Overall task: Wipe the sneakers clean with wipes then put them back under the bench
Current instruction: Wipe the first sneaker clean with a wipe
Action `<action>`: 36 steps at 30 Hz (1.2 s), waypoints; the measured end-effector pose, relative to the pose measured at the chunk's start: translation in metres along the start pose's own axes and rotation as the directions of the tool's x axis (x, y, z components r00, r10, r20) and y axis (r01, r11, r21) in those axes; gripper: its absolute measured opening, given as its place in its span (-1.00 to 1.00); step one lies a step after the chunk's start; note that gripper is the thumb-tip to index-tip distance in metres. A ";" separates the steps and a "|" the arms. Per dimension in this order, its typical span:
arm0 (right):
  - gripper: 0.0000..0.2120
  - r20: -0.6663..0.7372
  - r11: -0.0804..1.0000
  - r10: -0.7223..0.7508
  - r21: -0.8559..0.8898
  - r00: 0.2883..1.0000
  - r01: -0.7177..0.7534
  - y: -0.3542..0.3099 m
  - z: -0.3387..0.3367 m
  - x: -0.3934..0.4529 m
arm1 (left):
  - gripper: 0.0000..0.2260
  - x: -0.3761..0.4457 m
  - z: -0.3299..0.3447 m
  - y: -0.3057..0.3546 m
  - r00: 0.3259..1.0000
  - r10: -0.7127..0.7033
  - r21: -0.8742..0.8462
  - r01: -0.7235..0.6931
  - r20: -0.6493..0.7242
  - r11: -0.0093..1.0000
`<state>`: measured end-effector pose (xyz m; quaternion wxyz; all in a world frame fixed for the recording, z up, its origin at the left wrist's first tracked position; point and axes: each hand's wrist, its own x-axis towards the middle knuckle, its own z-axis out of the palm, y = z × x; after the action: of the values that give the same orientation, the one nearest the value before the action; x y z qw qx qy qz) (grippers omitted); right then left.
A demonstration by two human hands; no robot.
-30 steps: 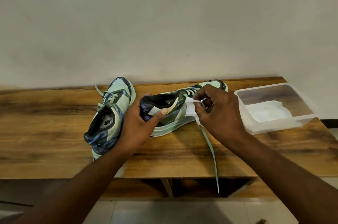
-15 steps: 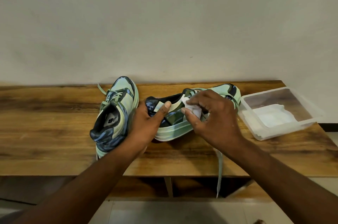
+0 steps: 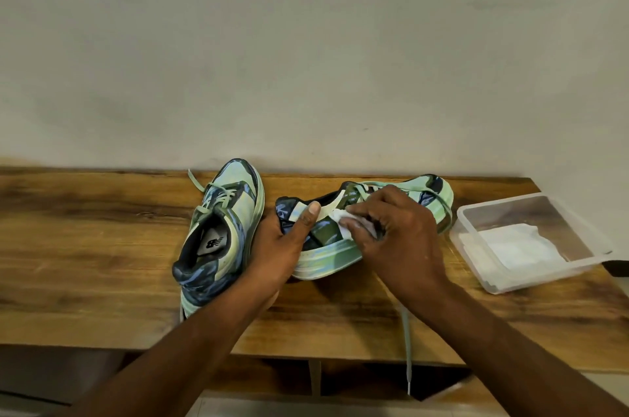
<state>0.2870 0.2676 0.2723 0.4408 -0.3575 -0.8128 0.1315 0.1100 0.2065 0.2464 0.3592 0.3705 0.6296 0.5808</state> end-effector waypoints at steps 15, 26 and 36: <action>-0.75 0.233 0.979 -0.199 0.010 0.952 0.202 -0.025 0.013 -0.018 | -0.75 -0.001 0.001 0.004 0.999 0.021 -0.011 -0.021 0.024 1.000; -0.82 0.069 0.997 0.023 -0.079 0.997 -0.018 -0.007 0.010 0.015 | -0.69 0.000 -0.002 0.005 0.999 -0.025 -0.046 0.027 0.048 0.999; -0.79 0.052 0.994 0.028 -0.108 0.998 -0.022 0.003 -0.002 0.017 | -0.79 -0.001 -0.001 0.007 0.998 -0.030 -0.070 0.034 0.062 0.997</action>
<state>0.2840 0.2814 0.2828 0.3975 -0.3870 -0.8256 0.1028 0.1097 0.2053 0.2534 0.4004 0.3648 0.6033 0.5854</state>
